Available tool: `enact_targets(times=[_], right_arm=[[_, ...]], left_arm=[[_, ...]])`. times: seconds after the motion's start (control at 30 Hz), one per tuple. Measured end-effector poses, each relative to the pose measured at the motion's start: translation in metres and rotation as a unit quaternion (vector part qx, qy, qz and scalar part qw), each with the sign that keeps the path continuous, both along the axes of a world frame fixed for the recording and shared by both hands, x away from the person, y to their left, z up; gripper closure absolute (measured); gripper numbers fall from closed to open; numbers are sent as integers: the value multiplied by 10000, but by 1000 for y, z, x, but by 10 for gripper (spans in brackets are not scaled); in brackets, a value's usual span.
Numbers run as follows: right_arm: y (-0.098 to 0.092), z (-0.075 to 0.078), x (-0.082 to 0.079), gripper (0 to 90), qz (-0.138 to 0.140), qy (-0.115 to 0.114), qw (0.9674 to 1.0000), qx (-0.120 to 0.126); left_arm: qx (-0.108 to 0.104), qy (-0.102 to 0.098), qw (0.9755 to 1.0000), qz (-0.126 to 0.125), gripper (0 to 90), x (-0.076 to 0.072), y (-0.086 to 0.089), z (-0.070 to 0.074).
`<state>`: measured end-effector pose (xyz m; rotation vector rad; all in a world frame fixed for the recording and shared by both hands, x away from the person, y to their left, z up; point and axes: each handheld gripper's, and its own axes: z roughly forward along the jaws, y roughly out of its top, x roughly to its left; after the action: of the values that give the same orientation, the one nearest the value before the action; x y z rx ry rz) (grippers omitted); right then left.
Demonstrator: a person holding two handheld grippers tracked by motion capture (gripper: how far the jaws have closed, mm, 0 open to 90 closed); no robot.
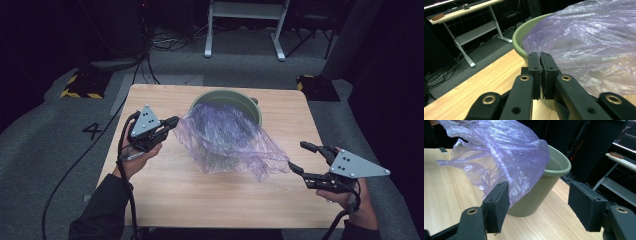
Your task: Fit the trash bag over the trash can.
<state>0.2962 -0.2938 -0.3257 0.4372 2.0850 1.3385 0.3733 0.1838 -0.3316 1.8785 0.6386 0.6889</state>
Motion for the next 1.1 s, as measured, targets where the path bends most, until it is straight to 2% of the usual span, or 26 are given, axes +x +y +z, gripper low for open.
enact_targets(times=[0.13, 0.23, 0.3, 0.33, 0.4, 0.43, 0.57, 0.7, 0.83, 0.9, 1.0, 1.1], right_arm=[[14, 1, 2, 339, 138, -14, 9998, -140], [29, 1, 7, 341, 265, -10, 9993, -268], [36, 1, 12, 384, 236, -11, 9990, -383], [39, 1, 15, 415, 197, -2, 9989, -427], [42, 1, 23, 509, 147, 55, 9989, -442], [43, 1, 26, 528, 134, 76, 9990, -425], [41, 4, 32, 592, 132, 119, 9994, -281], [39, 7, 33, 575, 134, 123, 9997, -187], [44, 3, 33, 583, 80, 95, 9995, -285], [46, 0, 32, 615, 100, 87, 9993, -345], [52, -4, 31, 738, 266, 90, 9985, -473], [56, -7, 31, 821, 353, 81, 9978, -551]], left_arm=[[-15, -2, 10000, -42, 802, -2, -2, -1], [-91, 43, 9999, 70, 598, -3, -4, -1], [-270, 94, 9995, 103, 453, -4, -1, -1], [-390, 108, 9992, 50, 375, -5, 1, 0], [-616, 149, 9979, -127, 300, -9, 7, 1], [-676, 149, 9974, -187, 251, -11, 8, 1], [-802, 62, 9957, -466, 203, -25, 12, 6], [-920, 130, 9926, -784, 171, -40, 6, 8], [-814, 266, 9920, -925, 162, -49, -13, 6], [-725, 317, 9927, -910, 161, -50, -23, 3], [-559, 276, 9940, -901, 163, -48, -38, 1], [-478, 147, 9938, -991, 192, -49, -50, 0]])
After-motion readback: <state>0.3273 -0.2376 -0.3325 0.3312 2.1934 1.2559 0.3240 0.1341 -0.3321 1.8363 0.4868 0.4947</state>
